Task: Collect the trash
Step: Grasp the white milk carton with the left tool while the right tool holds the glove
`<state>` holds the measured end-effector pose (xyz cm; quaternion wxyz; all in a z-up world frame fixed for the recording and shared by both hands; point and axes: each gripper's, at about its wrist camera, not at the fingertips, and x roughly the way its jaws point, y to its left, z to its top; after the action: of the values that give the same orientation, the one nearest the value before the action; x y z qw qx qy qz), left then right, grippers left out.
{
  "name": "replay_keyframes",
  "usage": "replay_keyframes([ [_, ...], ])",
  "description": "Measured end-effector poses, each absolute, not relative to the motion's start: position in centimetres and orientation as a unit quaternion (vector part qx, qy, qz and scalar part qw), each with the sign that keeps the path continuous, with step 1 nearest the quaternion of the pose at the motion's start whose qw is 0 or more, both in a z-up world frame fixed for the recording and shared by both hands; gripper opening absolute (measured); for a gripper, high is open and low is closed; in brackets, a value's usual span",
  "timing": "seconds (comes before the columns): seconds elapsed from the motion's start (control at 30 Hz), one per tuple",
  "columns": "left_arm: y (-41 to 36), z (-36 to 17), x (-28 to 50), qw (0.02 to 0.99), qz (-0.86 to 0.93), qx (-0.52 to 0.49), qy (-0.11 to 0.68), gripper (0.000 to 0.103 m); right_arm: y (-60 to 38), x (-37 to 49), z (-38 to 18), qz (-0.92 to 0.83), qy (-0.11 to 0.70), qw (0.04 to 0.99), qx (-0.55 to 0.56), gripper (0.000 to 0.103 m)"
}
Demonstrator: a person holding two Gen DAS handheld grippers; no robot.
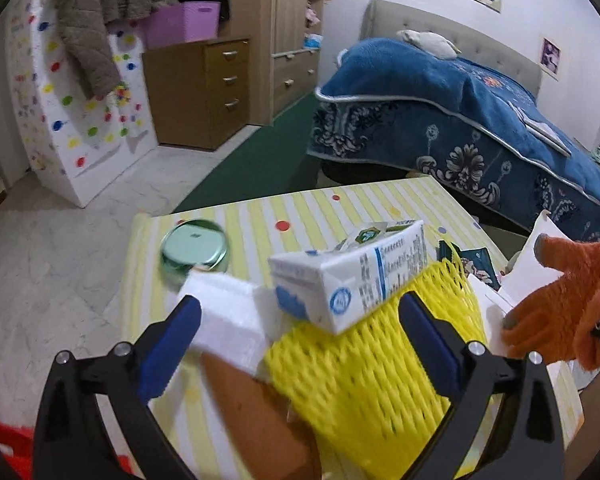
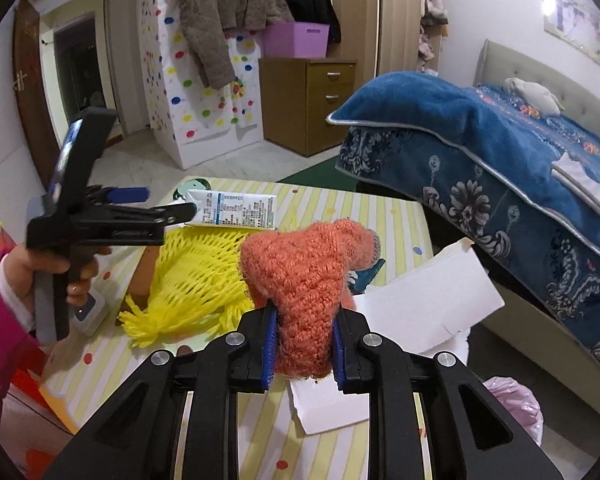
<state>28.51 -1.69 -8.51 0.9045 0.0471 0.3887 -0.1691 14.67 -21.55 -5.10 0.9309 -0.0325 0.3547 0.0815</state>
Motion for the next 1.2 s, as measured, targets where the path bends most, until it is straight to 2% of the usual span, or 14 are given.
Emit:
replay_keyframes([
  [0.23,-2.5,-10.2,31.8,0.884,-0.227,0.041,0.405,0.096,-21.1,15.1,-6.0,0.088,0.368,0.925,-0.032,0.023],
  [0.43,-2.9,-10.7,33.3,0.851,-0.308,-0.01,0.425,0.096,-21.2,14.9,-6.3,0.092,0.373,0.923,-0.03,0.023],
  [0.53,-2.7,-10.5,33.1,0.845,-0.323,-0.039,0.423,0.08,-21.4,14.6,-6.2,0.093,0.373,0.923,-0.029,0.023],
  [0.63,-3.2,-10.5,32.4,0.845,-0.317,-0.032,0.429,0.059,-21.5,14.1,-6.0,0.095,0.372,0.923,-0.026,0.023],
  [0.67,-3.6,-10.6,31.9,0.847,-0.31,-0.018,0.432,0.049,-21.5,13.9,-5.9,0.095,0.371,0.923,-0.026,0.023],
  [0.87,-5.8,-9.8,27.3,0.862,-0.29,0.079,0.408,0.035,-21.5,12.5,-5.7,0.1,0.371,0.923,-0.022,0.024],
  [0.93,-6.0,-9.6,26.1,0.866,-0.279,0.103,0.401,0.037,-21.6,12.0,-5.7,0.101,0.37,0.923,-0.022,0.024],
  [1.0,-5.5,-9.4,25.8,0.872,-0.268,0.11,0.394,0.07,-21.7,11.8,-5.5,0.102,0.368,0.924,-0.021,0.024],
  [1.07,-4.8,-9.0,26.0,0.878,-0.265,0.095,0.388,0.081,-21.9,11.7,-5.5,0.102,0.366,0.925,-0.02,0.024],
  [1.2,-4.4,-8.5,27.3,0.883,-0.254,0.075,0.388,0.096,-22.2,11.3,-4.5,0.102,0.35,0.931,-0.02,0.023],
])
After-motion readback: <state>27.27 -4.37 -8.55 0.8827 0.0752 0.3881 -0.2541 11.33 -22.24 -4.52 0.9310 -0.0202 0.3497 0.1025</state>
